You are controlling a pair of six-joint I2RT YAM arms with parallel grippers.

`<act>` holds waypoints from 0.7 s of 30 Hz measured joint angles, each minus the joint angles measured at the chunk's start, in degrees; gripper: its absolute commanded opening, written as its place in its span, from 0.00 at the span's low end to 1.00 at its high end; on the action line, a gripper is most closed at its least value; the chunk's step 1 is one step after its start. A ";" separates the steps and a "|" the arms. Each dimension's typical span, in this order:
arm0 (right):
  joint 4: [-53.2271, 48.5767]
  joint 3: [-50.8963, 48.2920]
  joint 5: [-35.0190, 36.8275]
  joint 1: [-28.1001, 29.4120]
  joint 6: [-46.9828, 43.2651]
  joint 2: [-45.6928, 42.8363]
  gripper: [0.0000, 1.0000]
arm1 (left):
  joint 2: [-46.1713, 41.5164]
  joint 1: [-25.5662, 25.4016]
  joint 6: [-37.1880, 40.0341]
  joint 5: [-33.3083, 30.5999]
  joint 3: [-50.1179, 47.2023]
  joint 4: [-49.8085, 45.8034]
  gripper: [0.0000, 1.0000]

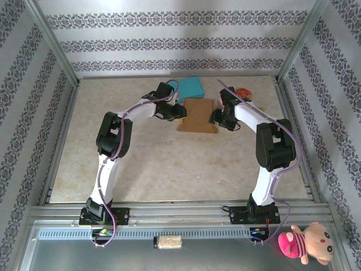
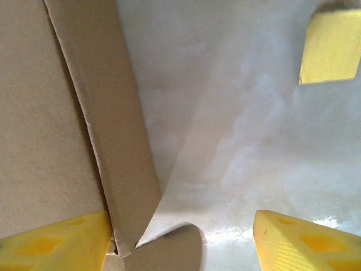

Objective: Fold the paper box

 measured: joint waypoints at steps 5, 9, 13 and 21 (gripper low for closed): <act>-0.28 0.20 -0.17 -0.02 -0.74 -1.01 0.71 | -2.69 0.28 -1.22 -0.31 -3.50 2.01 0.61; 0.50 2.51 -2.56 -0.17 -0.72 -2.03 0.77 | -4.94 0.94 -3.08 -0.55 -3.63 4.92 0.69; 2.89 6.49 -5.99 -0.61 -1.60 -0.68 0.77 | -5.55 1.75 -4.63 -1.33 -3.15 8.02 0.72; 7.78 9.38 -16.37 -1.84 -6.12 7.82 0.65 | -5.55 2.62 -6.93 -0.22 -8.04 14.23 0.78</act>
